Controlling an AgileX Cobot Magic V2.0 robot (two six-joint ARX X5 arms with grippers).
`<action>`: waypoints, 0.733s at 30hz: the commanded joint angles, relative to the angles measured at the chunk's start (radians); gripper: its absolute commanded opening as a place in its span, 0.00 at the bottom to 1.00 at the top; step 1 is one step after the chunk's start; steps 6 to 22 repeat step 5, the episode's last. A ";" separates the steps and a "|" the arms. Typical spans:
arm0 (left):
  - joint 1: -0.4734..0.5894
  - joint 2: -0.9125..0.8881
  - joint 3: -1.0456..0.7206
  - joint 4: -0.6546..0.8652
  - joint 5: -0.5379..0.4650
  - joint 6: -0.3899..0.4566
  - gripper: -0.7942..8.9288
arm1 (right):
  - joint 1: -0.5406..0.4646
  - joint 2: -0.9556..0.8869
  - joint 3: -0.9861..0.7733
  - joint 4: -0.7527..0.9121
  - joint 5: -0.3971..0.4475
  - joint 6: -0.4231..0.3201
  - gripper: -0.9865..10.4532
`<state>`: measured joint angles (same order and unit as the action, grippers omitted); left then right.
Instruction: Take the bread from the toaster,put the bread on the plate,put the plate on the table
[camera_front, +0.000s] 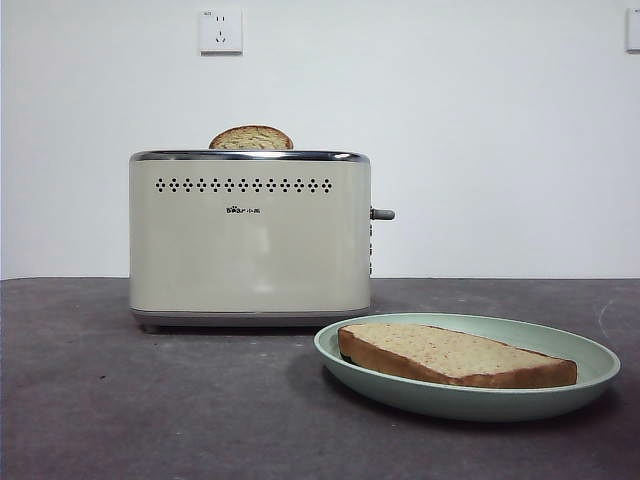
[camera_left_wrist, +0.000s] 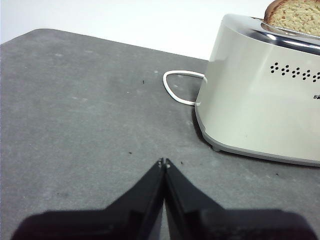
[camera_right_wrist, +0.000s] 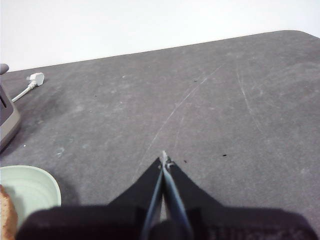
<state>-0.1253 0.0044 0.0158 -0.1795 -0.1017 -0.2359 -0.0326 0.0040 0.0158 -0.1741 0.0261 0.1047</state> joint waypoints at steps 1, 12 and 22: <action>0.003 -0.002 -0.013 0.006 0.000 0.011 0.08 | 0.001 -0.002 -0.010 0.001 0.003 -0.005 0.09; 0.003 -0.002 -0.013 0.006 0.000 0.011 0.08 | 0.001 -0.002 -0.010 0.001 0.003 -0.005 0.09; 0.003 -0.002 -0.013 0.006 0.000 0.011 0.08 | 0.001 -0.002 -0.010 0.001 0.003 -0.005 0.09</action>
